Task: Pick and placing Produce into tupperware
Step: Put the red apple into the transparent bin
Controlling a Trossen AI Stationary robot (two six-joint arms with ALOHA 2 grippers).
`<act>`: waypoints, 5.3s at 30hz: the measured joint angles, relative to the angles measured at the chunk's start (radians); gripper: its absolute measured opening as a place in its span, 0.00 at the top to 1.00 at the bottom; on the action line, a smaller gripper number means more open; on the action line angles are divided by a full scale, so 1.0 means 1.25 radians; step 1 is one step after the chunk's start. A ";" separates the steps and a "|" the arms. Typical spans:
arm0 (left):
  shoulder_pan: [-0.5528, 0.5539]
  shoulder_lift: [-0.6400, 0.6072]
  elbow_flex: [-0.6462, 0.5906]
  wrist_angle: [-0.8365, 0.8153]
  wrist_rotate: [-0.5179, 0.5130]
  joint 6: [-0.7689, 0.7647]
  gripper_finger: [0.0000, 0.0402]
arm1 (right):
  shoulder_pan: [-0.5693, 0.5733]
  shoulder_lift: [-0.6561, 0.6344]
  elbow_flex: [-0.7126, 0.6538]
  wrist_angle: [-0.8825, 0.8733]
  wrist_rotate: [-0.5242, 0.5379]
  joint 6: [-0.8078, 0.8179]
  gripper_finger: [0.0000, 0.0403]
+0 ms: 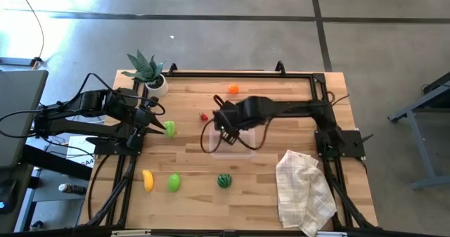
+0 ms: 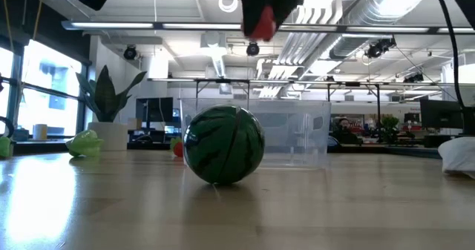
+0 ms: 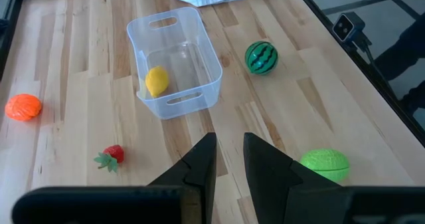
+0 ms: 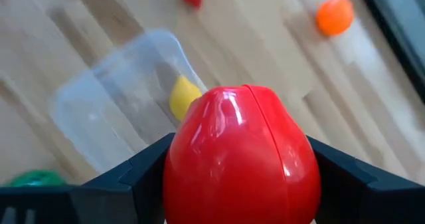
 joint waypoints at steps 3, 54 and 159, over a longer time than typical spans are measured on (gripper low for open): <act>0.000 0.000 0.000 0.000 0.000 0.000 0.83 | -0.012 -0.013 -0.103 0.068 -0.047 -0.020 0.35; 0.000 0.000 0.000 0.000 0.000 0.000 0.83 | -0.039 -0.089 -0.677 0.585 -0.202 -0.223 0.34; 0.000 0.000 0.000 0.000 0.000 0.000 0.83 | -0.002 -0.048 -0.574 0.476 -0.116 -0.117 0.29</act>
